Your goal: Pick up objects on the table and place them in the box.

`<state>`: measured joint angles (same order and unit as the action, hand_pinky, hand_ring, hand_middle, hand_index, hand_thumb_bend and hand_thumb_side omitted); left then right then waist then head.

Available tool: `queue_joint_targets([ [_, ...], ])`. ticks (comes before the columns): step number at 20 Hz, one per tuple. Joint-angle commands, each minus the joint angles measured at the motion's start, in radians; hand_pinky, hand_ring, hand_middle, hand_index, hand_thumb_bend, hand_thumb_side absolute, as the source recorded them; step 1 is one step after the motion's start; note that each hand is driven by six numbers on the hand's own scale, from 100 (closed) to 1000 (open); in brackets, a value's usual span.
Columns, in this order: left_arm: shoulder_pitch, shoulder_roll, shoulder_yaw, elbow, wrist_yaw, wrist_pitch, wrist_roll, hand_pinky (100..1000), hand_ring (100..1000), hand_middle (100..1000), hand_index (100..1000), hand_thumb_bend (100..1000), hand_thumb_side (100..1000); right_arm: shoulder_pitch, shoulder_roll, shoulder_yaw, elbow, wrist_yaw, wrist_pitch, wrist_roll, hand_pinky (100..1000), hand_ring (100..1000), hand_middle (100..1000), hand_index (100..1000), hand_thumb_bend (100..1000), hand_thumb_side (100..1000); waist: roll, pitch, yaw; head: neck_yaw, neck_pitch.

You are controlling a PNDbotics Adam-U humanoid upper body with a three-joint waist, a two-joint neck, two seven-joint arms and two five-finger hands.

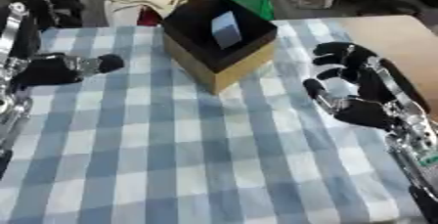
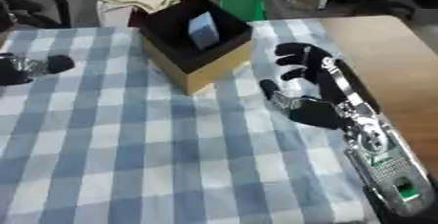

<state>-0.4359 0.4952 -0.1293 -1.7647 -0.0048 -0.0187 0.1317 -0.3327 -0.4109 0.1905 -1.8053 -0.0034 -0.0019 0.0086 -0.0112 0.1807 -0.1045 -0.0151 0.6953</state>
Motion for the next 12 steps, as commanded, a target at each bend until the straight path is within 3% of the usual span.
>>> queue_joint_targets([
  [1, 0.048, -0.044, 0.021, -0.026, 0.009, 0.004, -0.001, 619, 693, 701, 749, 949, 316, -0.001, -0.01, -0.022, -0.028, -0.008, -0.001, -0.018, 672, 783, 752, 812, 344, 207, 0.0, -0.011, 0.005, 0.012, 0.018],
  [5, 0.112, -0.1, 0.028, -0.019, 0.007, -0.011, -0.001, 615, 685, 693, 747, 933, 332, 0.009, -0.003, -0.032, -0.035, -0.01, -0.001, -0.032, 672, 783, 750, 811, 342, 206, -0.004, -0.005, 0.025, 0.025, 0.029],
  [12, 0.154, -0.128, 0.031, 0.002, 0.01, -0.02, -0.012, 608, 672, 678, 748, 916, 357, 0.025, -0.001, -0.044, -0.041, -0.009, -0.002, -0.043, 672, 783, 749, 812, 338, 197, -0.002, -0.005, 0.023, 0.038, 0.034],
])
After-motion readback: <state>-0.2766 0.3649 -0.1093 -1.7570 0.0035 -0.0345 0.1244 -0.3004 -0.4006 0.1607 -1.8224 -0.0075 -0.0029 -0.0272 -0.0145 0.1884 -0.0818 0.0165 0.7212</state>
